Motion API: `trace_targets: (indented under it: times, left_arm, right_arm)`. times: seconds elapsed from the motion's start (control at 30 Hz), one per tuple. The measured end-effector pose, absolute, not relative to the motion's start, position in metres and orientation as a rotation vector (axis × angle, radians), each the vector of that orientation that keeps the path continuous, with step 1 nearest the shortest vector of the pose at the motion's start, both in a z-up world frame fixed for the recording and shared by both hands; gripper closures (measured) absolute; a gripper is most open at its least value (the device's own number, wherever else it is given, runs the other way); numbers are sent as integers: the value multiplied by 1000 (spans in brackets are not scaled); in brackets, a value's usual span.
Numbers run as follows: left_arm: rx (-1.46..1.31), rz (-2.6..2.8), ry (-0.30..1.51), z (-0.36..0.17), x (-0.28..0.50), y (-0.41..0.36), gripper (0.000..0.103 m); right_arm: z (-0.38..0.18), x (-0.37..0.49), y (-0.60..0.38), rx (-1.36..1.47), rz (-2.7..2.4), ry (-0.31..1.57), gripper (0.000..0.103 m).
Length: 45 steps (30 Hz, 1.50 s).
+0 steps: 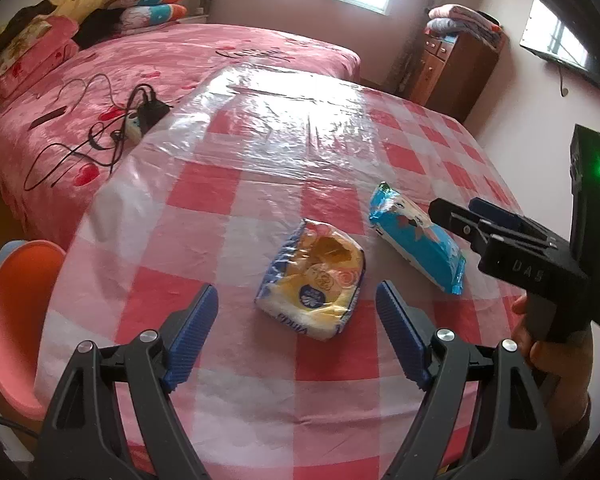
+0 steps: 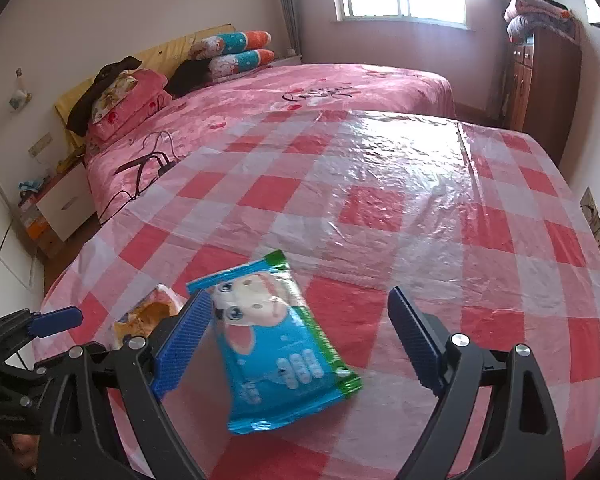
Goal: Collect trash
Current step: 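Move both tools back over the table toward the bread and wipes packs, then grasp the yellow bread pack with the left tool while the right tool grasps the blue wipes pack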
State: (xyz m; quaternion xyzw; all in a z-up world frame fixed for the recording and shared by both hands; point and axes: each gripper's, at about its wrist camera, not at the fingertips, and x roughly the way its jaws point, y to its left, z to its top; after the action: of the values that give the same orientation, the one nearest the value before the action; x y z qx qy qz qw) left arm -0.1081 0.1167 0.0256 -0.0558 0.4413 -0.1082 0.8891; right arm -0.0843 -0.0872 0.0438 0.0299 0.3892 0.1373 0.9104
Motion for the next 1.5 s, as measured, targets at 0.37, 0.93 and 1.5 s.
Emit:
trace_targets:
  times: [0.37, 0.93, 1.5]
  left_arm:
    - [-27, -255, 946, 14, -93, 97, 21]
    - [72, -242, 941, 1, -76, 92, 22]
    - [116, -227, 891, -1, -74, 81, 39]
  right_arm:
    - [33, -75, -93, 86, 433, 877, 14]
    - [22, -72, -69, -20, 470, 900, 15]
    - [20, -64, -60, -56, 460, 913, 26]
